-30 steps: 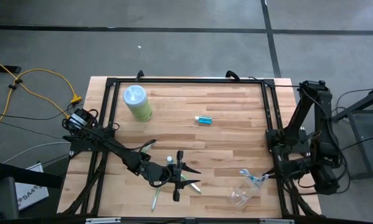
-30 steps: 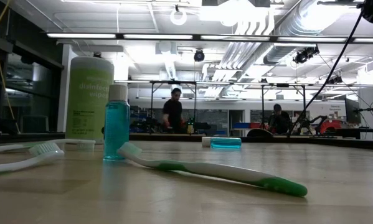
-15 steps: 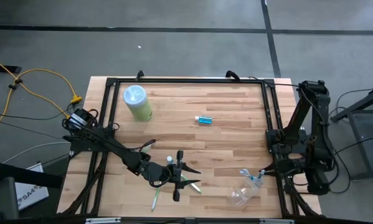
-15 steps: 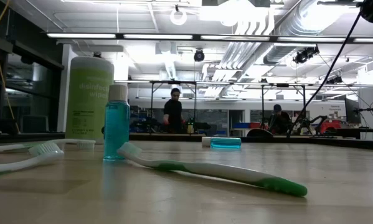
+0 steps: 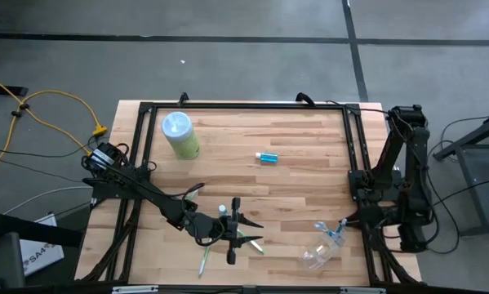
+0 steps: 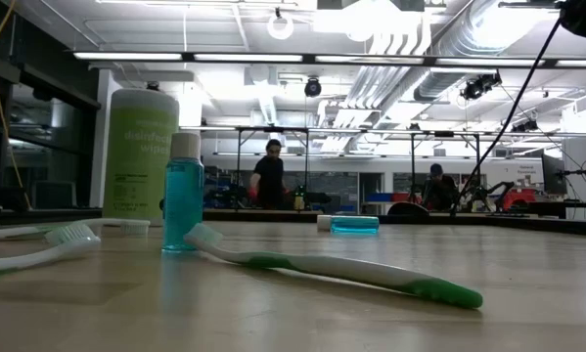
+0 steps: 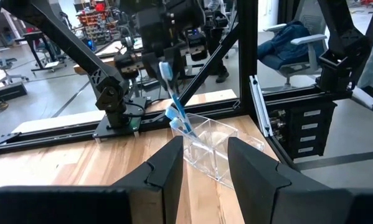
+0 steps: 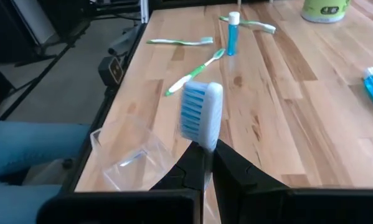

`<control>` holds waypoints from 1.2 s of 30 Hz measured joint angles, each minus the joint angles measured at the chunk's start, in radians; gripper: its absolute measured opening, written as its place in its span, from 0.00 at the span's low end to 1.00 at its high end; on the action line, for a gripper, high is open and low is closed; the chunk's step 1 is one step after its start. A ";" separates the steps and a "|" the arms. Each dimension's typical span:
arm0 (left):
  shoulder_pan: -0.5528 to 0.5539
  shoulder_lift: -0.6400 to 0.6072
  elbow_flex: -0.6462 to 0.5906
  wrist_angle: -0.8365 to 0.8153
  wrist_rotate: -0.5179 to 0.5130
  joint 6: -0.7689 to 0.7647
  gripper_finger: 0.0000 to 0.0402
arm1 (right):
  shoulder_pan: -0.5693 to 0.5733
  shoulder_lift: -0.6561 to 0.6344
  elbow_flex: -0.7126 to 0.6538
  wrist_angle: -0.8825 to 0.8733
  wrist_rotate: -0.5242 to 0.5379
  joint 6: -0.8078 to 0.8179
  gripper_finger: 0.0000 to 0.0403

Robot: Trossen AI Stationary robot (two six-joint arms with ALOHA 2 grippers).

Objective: Pick & Place toothbrushing station
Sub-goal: Put the blue toothbrush into the right section of the transparent organizer, then put the top blue mouthwash bottle into the middle section of the transparent organizer

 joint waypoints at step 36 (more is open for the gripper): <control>0.000 0.000 0.000 0.002 0.000 0.000 0.30 | -0.035 0.002 -0.034 0.051 -0.143 0.137 0.25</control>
